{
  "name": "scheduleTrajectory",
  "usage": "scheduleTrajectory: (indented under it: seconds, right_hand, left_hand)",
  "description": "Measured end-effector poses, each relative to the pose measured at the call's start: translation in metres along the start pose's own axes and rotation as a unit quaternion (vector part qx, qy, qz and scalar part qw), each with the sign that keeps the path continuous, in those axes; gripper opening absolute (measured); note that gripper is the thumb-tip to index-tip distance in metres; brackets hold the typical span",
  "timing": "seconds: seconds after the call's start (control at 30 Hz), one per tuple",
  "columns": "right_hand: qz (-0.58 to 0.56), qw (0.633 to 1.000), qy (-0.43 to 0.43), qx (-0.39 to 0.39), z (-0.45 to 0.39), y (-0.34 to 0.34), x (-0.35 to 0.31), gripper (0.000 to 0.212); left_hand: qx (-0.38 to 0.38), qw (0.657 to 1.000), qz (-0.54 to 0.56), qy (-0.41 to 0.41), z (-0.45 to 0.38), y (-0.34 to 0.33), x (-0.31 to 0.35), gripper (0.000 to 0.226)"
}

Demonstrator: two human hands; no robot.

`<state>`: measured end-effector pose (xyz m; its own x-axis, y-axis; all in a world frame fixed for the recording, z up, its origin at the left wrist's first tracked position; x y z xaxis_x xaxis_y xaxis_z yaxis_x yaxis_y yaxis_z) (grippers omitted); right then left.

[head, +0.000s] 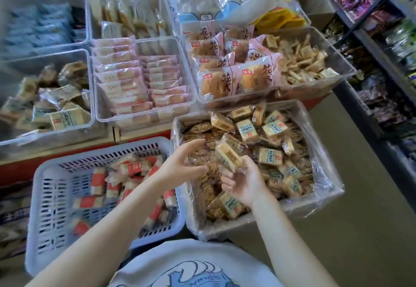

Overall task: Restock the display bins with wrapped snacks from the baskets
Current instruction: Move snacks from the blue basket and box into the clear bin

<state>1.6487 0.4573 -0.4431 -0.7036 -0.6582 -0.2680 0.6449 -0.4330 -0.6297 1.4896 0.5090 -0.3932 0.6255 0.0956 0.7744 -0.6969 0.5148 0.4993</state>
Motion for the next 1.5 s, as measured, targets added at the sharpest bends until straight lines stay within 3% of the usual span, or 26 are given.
scheduleTrajectory:
  seconds: [0.07,0.13,0.23,0.33,0.43,0.53,0.6,0.7,0.77,0.83,0.87,0.9,0.97,1.0,1.03,1.07,1.17,1.3,1.43,1.5]
  right_hand:
    - [0.044,0.993,-0.046,-0.096,0.002,-0.037,0.012,0.048]
    - [0.096,0.984,-0.079,-0.130,0.003,-0.066,0.027,0.052]
    - [0.189,0.973,-0.082,-0.101,-0.007,-0.096,0.042,0.053]
    - [0.254,0.966,-0.031,-0.035,-0.026,-0.117,0.044,0.051]
    - [0.273,0.960,0.008,-0.065,-0.048,-0.154,0.056,0.055]
    - [0.358,0.923,0.021,-0.138,-0.063,-0.213,0.089,0.036]
    - [0.420,0.899,0.032,-0.124,-0.083,-0.248,0.110,0.028]
    - [0.504,0.858,0.068,-0.064,-0.127,-0.293,0.129,0.043]
    - [0.548,0.830,0.102,-0.029,-0.157,-0.327,0.129,0.040]
    - [0.562,0.812,0.157,0.005,-0.184,-0.365,0.121,0.027]
    - [0.589,0.780,0.207,0.029,-0.195,-0.385,0.113,0.022]
    - [0.643,0.717,0.264,0.056,-0.206,-0.405,0.106,0.018]
    - [0.761,0.542,0.348,0.071,-0.225,-0.445,0.103,0.026]
    - [0.811,0.471,0.344,0.047,-0.240,-0.457,0.113,0.035]
    - [0.850,0.428,0.306,0.016,-0.255,-0.461,0.126,0.044]
    - [0.876,0.407,0.257,-0.011,-0.271,-0.458,0.139,0.055]
    - [0.899,0.397,0.185,-0.025,-0.290,-0.447,0.154,0.074]
    - [0.885,0.391,0.250,-0.033,-0.263,-0.446,0.151,0.069]
    - [0.785,0.489,0.372,-0.079,-0.187,-0.404,0.148,0.031]
    - [0.748,0.535,0.390,-0.044,-0.150,-0.354,0.130,0.020]
  left_hand:
    - [-0.050,0.992,0.119,0.006,0.001,0.005,0.007,0.064]
    - [-0.062,0.978,0.197,0.015,0.005,0.019,0.005,0.051]
    - [0.014,0.967,0.247,0.060,0.016,0.057,-0.019,0.050]
    - [0.078,0.949,0.286,0.110,0.033,0.099,-0.059,0.055]
    - [0.114,0.954,0.244,0.134,0.057,0.141,-0.084,0.040]
    - [0.161,0.962,0.175,0.138,0.076,0.182,-0.107,0.029]
    - [0.206,0.954,0.172,0.134,0.086,0.211,-0.122,0.031]
    - [0.321,0.917,0.174,0.158,0.099,0.259,-0.169,0.039]
    - [0.341,0.920,0.033,0.189,0.104,0.283,-0.202,0.054]
    - [0.279,0.929,-0.111,0.218,0.105,0.286,-0.230,0.070]
    - [0.239,0.936,-0.138,0.219,0.103,0.283,-0.240,0.074]
    - [0.207,0.944,-0.146,0.212,0.103,0.279,-0.245,0.077]
    - [0.174,0.951,-0.159,0.198,0.101,0.272,-0.248,0.081]
    - [0.161,0.953,-0.166,0.198,0.100,0.270,-0.248,0.082]
    - [0.151,0.953,-0.171,0.199,0.099,0.269,-0.248,0.082]
    - [0.145,0.953,-0.178,0.199,0.098,0.269,-0.249,0.083]
    - [0.132,0.950,-0.202,0.200,0.096,0.270,-0.250,0.086]
    - [0.132,0.953,-0.164,0.218,0.095,0.273,-0.254,0.082]
    - [0.240,0.944,-0.077,0.214,0.092,0.278,-0.235,0.052]
    - [0.277,0.944,-0.066,0.170,0.083,0.263,-0.206,0.036]
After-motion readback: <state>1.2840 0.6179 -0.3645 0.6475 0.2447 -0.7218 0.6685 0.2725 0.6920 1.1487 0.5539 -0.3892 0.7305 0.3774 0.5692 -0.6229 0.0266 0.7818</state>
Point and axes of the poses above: each hand's wrist, its own z-axis away from the middle knuckle, its own y-axis out of the back of the hand, x = y × z, the point moved 8 cm from there along -z, towards the middle knuckle, and after that the axes turned 8 degrees about -z, right-handed, at the moved point
